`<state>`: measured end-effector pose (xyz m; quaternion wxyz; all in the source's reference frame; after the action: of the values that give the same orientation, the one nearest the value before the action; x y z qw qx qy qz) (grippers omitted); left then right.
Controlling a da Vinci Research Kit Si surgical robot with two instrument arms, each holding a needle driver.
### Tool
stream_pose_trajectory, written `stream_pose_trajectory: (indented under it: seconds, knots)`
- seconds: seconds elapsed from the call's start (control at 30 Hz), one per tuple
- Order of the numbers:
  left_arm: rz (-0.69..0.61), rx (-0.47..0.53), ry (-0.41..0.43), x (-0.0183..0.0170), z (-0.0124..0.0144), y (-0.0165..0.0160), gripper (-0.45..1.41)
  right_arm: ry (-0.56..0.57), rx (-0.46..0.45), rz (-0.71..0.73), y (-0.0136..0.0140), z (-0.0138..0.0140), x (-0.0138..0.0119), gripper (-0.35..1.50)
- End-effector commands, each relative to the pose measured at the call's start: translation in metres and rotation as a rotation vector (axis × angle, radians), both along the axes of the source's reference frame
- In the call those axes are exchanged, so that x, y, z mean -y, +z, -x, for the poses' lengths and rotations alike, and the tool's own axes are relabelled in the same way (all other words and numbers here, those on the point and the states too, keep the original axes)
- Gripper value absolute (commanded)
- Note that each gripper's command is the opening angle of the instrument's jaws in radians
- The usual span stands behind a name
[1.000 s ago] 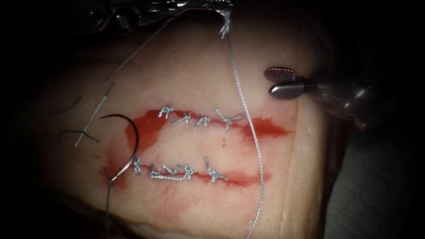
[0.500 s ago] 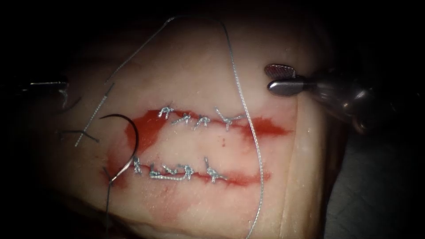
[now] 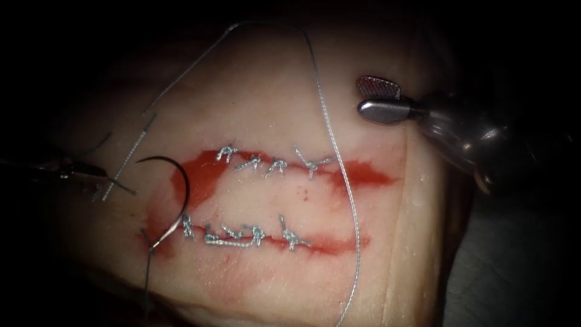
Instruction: Wound Closure
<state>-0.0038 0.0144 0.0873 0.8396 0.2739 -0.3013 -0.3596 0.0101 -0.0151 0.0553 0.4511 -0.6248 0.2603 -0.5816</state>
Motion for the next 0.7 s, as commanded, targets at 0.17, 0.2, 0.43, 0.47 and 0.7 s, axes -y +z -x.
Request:
stream_pose_trajectory:
  seconds: [0.17, 0.2, 0.43, 0.47, 0.7]
  knots:
    - [0.016, -0.105, 0.118, 0.0017, 0.0008, 0.0030, 0.54, 0.001, -0.003, -0.003, 0.0001, -0.0009, 0.0002, 1.43]
    - [0.011, -0.126, 0.136, 0.0020, 0.0007, 0.0033, 0.57, 0.001, -0.003, -0.003, 0.0001, -0.0010, 0.0002, 1.43]
    - [0.002, -0.199, 0.230, 0.0034, -0.0003, 0.0048, 0.83, 0.003, -0.003, -0.003, 0.0000, -0.0012, 0.0003, 1.43]
    - [-0.005, -0.197, 0.234, 0.0031, -0.0003, 0.0043, 0.81, 0.003, -0.003, -0.003, 0.0000, -0.0012, 0.0003, 1.43]
    - [0.066, -0.222, 0.144, -0.0023, -0.0005, -0.0041, 0.83, 0.003, -0.003, -0.003, -0.0001, -0.0013, 0.0004, 1.43]
